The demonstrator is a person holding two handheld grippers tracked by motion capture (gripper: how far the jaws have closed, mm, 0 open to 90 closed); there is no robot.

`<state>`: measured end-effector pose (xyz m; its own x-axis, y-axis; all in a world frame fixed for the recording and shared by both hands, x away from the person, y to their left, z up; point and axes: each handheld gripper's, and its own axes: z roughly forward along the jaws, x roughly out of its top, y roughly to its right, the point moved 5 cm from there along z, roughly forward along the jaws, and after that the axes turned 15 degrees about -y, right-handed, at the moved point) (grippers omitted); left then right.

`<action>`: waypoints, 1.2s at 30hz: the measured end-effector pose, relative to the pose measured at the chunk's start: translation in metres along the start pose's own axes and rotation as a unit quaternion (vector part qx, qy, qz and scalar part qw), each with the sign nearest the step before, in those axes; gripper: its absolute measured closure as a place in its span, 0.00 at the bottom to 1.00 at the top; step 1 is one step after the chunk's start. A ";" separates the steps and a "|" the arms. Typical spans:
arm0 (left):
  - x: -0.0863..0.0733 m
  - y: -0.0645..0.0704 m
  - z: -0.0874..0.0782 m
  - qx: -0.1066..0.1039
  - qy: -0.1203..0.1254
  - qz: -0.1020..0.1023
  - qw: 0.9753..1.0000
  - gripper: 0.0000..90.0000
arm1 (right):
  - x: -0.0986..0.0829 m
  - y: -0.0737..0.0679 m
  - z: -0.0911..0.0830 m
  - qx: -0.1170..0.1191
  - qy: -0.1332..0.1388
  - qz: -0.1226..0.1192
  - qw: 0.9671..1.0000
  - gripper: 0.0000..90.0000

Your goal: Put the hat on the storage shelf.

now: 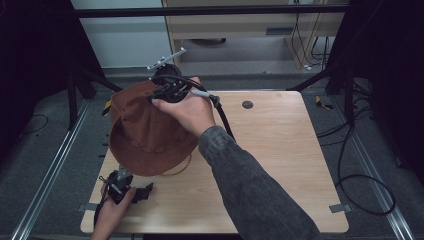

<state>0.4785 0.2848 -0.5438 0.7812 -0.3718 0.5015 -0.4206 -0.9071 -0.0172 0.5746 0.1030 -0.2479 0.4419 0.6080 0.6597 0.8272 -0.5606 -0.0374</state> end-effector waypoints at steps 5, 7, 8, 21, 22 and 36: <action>0.000 0.000 0.000 0.000 0.000 0.000 1.000 0.00 | -0.002 -0.003 0.001 -0.002 -0.006 -0.007 1.000 0.73; 0.000 0.000 0.000 0.000 0.000 0.000 1.000 0.00 | -0.003 -0.005 -0.001 -0.001 -0.004 -0.008 1.000 0.71; 0.000 0.000 0.000 0.000 0.001 -0.001 1.000 0.00 | -0.003 -0.006 -0.002 -0.002 -0.005 -0.011 1.000 0.70; 0.000 0.000 0.000 0.000 0.001 -0.001 1.000 0.00 | -0.018 -0.002 -0.016 -0.006 -0.008 -0.013 1.000 0.66; 0.000 0.000 0.000 0.000 0.001 -0.001 1.000 0.00 | -0.018 -0.002 -0.017 -0.005 -0.008 -0.012 1.000 0.65; 0.000 0.000 0.000 0.000 0.001 0.000 1.000 0.00 | -0.033 0.004 -0.032 -0.014 -0.031 -0.006 0.999 0.28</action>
<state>0.4785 0.2848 -0.5438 0.7810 -0.3711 0.5024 -0.4199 -0.9074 -0.0176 0.5524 0.0629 -0.2459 0.4530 0.6487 0.6115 0.8230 -0.5680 -0.0072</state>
